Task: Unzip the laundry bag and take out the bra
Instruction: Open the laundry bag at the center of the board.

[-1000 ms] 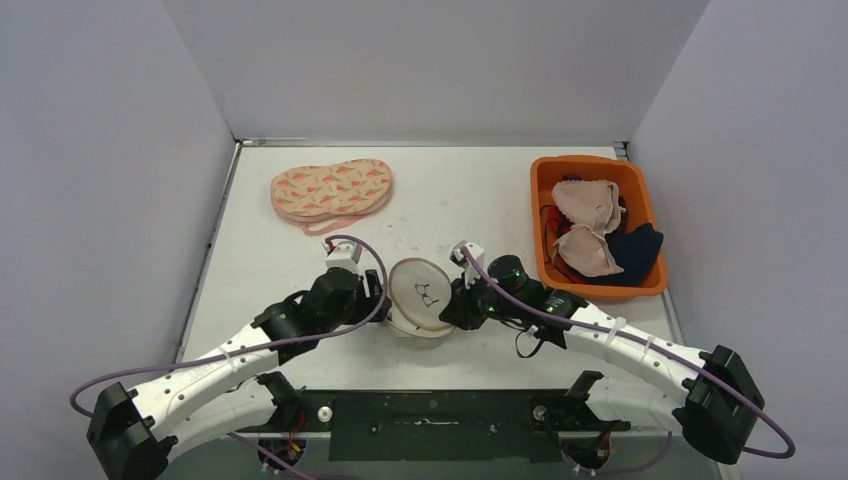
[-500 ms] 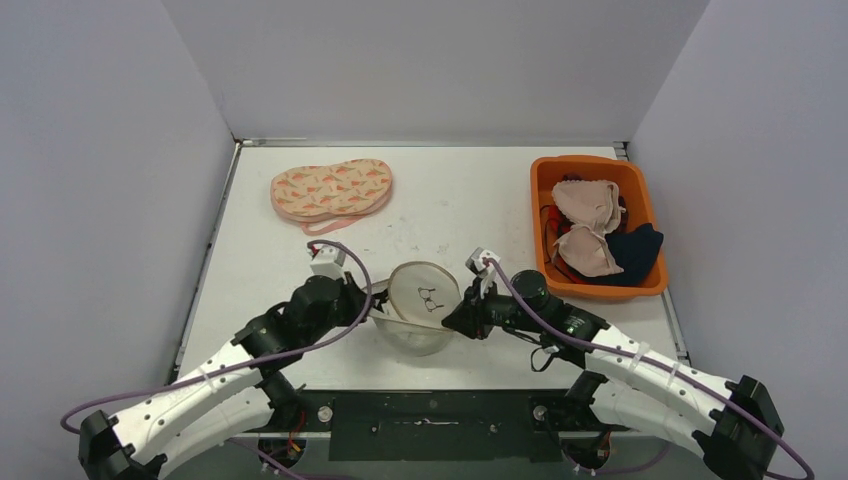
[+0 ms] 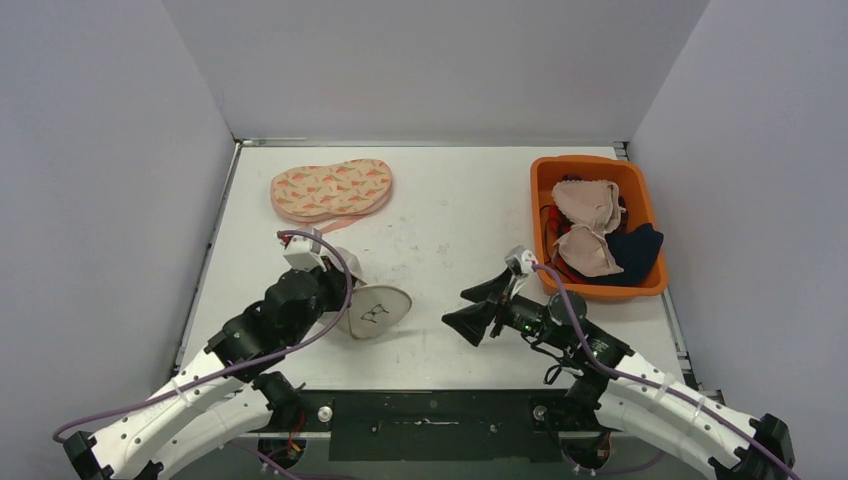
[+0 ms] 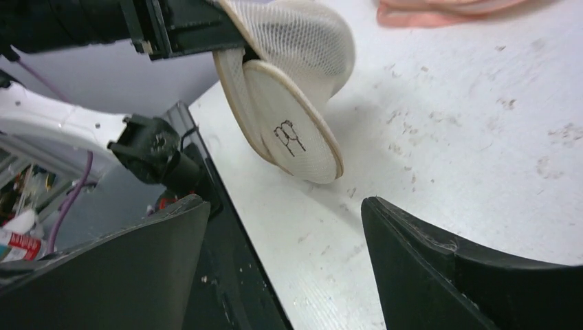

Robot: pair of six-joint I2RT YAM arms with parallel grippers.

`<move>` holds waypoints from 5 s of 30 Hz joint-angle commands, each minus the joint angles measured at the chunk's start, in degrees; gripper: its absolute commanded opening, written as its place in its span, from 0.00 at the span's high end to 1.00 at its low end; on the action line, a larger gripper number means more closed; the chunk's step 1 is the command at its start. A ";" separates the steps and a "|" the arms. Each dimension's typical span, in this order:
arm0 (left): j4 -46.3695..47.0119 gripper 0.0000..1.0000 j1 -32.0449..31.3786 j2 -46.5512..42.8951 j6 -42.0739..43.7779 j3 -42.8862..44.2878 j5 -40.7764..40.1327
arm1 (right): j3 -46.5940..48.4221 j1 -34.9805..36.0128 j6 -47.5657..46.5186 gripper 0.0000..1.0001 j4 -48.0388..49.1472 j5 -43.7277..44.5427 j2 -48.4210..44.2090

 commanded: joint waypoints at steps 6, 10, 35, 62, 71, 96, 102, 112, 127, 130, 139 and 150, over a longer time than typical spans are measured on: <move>-7.81 1.00 -2.69 7.26 5.84 19.42 -7.78 | 1.41 -0.37 5.00 0.16 -3.97 16.89 -8.76; -15.02 1.00 -12.30 16.52 6.76 31.25 -13.70 | 1.79 -0.41 6.77 0.16 -8.08 24.22 -9.98; 2.76 1.00 -9.61 24.60 -4.88 13.34 1.17 | 3.66 1.18 16.82 0.26 -8.36 19.03 -3.18; 6.01 1.00 -9.02 20.44 -5.18 8.78 6.72 | 22.78 5.11 -8.91 0.17 -15.48 24.34 19.01; 4.50 1.00 -8.86 19.21 -2.57 9.83 6.27 | 25.24 3.10 -16.10 0.24 -19.23 5.22 22.94; -2.85 1.00 1.81 19.90 0.84 14.83 11.77 | 25.01 28.82 -29.28 0.95 -27.45 17.61 8.12; -3.36 1.00 3.41 16.87 0.09 15.44 10.44 | 27.81 32.35 -27.90 0.91 -35.54 22.91 9.74; -4.39 1.00 4.51 15.47 -0.18 19.44 4.74 | 26.80 32.64 -18.55 0.26 -36.99 29.05 5.19; -4.39 1.00 4.55 9.32 -12.67 10.90 0.21 | 4.34 29.59 22.55 0.09 -16.24 56.46 -1.03; -4.42 1.00 4.52 6.41 -16.73 5.40 -0.57 | -1.42 29.39 24.34 0.09 -8.34 55.02 -1.71; -3.23 1.00 4.51 3.06 -26.50 -3.54 1.45 | -0.84 30.25 22.73 0.14 12.17 40.67 23.90; -4.28 1.00 4.57 -0.72 -26.54 -6.08 4.47 | -1.75 21.59 29.48 0.14 29.38 32.13 39.19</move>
